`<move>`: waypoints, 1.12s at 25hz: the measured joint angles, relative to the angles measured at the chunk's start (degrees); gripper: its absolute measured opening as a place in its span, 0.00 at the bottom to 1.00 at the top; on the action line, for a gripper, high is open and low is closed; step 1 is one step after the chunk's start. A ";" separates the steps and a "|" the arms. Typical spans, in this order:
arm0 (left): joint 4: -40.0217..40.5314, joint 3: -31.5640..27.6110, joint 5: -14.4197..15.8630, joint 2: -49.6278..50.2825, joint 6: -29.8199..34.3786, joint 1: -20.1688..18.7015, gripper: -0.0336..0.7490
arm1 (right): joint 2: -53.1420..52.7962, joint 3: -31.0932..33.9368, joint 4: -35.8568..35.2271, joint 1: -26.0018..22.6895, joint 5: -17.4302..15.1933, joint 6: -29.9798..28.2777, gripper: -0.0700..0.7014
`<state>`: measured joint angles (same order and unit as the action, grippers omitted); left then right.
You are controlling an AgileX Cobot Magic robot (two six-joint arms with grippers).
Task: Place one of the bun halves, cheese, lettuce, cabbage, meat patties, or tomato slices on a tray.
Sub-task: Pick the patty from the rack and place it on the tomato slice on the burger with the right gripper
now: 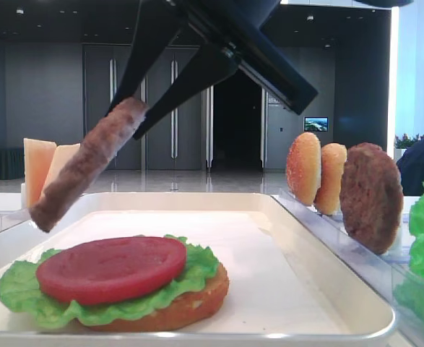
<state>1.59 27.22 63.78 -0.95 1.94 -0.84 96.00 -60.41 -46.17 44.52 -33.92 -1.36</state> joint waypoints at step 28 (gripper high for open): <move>0.00 0.00 0.00 0.00 0.61 0.00 0.04 | 2.60 0.00 -2.82 -1.62 -2.63 -3.29 0.27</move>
<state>1.59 27.22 63.78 -0.95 2.55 -0.84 98.60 -60.41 -48.99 42.90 -36.55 -4.64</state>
